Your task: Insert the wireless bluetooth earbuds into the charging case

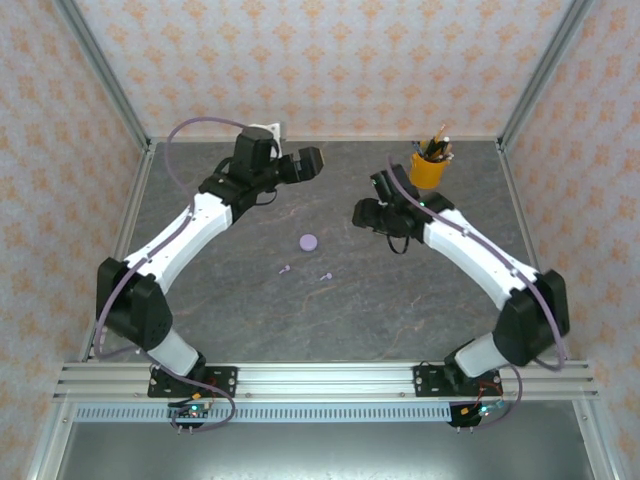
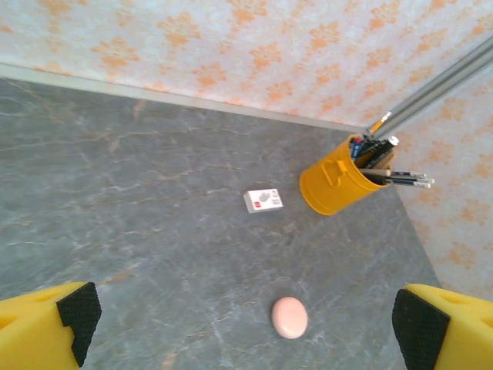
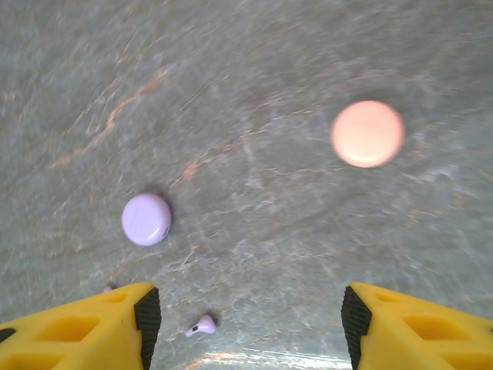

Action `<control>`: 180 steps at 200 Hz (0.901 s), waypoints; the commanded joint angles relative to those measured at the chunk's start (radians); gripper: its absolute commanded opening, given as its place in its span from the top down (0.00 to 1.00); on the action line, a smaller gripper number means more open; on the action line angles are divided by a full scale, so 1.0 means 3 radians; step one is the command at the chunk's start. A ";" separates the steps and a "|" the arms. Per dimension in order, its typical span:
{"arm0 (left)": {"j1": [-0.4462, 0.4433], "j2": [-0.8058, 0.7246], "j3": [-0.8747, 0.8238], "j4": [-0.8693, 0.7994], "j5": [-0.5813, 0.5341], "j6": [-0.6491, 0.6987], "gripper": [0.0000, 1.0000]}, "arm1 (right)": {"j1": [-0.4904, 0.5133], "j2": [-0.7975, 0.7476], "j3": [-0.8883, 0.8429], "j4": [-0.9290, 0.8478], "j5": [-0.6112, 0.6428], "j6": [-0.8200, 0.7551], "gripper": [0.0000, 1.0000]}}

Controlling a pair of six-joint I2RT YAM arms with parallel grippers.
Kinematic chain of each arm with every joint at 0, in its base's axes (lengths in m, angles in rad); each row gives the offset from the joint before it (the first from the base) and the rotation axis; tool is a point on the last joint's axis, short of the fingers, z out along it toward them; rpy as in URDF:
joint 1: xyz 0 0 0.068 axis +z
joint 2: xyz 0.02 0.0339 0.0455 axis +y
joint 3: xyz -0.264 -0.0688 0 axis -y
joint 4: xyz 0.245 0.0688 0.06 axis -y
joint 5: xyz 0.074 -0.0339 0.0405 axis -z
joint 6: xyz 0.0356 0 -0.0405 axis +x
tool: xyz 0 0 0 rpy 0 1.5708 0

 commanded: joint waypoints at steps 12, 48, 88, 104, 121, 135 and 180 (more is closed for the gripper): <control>0.0087 -0.0329 -0.0399 -0.0014 -0.0490 0.0093 0.00 | 0.0169 0.0562 0.0419 0.0122 -0.0196 -0.0412 0.34; 0.0139 -0.0729 -0.0697 -0.0161 -0.1243 0.0041 0.00 | 0.0235 0.1269 0.0884 0.0148 -0.0315 -0.0509 0.34; 0.0218 -0.0959 -0.0888 -0.0101 -0.1327 0.0060 0.00 | 0.0258 0.1948 0.1411 0.0088 -0.0506 -0.0533 0.34; 0.0266 -0.0985 -0.0926 -0.0091 -0.1352 0.0001 0.00 | 0.0266 0.2129 0.1561 0.0084 -0.0592 -0.0512 0.34; 0.0320 -0.0972 -0.0945 -0.0118 -0.1387 -0.0138 0.00 | 0.0275 0.2288 0.1694 0.0085 -0.0667 -0.0481 0.34; 0.0360 -0.0970 -0.1002 -0.0085 -0.1474 -0.0318 0.00 | 0.0281 0.2386 0.1769 0.0094 -0.0732 -0.0461 0.34; 0.0511 -0.1041 -0.1125 -0.0096 -0.1455 -0.0517 0.00 | 0.0354 0.2505 0.1781 0.0113 -0.0848 -0.0442 0.36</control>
